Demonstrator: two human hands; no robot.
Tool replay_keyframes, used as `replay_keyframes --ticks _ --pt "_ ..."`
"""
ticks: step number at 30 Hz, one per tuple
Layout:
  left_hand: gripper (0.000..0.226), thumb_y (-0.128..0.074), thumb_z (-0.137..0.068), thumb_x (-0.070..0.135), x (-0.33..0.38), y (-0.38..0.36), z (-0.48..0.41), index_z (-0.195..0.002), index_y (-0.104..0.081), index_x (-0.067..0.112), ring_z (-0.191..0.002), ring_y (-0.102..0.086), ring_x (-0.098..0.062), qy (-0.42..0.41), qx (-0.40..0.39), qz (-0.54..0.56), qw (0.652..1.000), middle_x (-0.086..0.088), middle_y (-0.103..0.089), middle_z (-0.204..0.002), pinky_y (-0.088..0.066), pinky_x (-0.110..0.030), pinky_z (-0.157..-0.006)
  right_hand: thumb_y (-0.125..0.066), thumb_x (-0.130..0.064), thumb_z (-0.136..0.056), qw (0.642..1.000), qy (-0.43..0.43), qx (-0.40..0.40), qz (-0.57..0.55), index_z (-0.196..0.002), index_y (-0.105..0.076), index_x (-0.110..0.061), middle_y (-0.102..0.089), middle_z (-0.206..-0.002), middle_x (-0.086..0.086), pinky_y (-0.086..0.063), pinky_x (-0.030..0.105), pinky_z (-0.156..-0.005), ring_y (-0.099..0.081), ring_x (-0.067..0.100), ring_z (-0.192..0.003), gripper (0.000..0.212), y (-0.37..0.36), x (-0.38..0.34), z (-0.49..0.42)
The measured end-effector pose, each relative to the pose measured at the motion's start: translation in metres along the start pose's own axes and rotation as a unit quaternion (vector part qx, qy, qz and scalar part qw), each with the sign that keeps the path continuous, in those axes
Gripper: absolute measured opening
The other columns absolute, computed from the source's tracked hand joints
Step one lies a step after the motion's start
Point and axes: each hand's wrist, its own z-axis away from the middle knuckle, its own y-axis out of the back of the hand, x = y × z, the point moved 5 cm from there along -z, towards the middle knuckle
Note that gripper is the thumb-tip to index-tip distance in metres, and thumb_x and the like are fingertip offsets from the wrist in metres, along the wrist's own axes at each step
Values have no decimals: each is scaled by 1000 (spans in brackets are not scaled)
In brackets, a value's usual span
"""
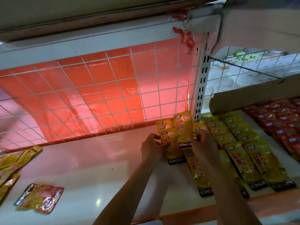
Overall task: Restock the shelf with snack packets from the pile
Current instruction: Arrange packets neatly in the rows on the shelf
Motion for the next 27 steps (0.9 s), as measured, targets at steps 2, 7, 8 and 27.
replay_keyframes --ticks 2,7,8,27 --pt "42 -76 -75 47 2 1 1 -103 -56 23 -82 -63 -17 -11 7 -30 999 6 -63 -83 -50 -32 -76 -55 -9 -88 1000 4 -10 11 -120 -60 -13 -68 -100 3 -33 18 -49 -53 4 -67 32 -2 0 2" --pt "29 -64 -87 42 19 10 4 -110 -60 24 -71 -58 1 -86 70 43 993 16 -59 -78 -44 -17 -68 -55 -10 -89 999 7 -46 -29 -116 -60 -17 -63 -89 -6 -48 29 -64 -59 12 -82 29 -9 -4 10" --pt "31 -64 -87 41 21 8 5 -113 -59 25 -69 -57 7 -85 56 74 992 18 -61 -76 -42 -9 -64 -54 -8 -88 998 8 -57 -30 -118 -59 -17 -63 -91 -6 -49 28 -66 -60 13 -85 31 -11 -5 11" --pt "47 -76 -78 18 -18 9 38 -118 -56 34 -68 -64 5 -52 15 85 995 14 -67 -79 -56 -26 -69 -53 -2 -88 977 125 -10 174 -127 -58 -11 -59 -126 9 -37 35 -100 -45 26 -123 41 -11 -6 21"
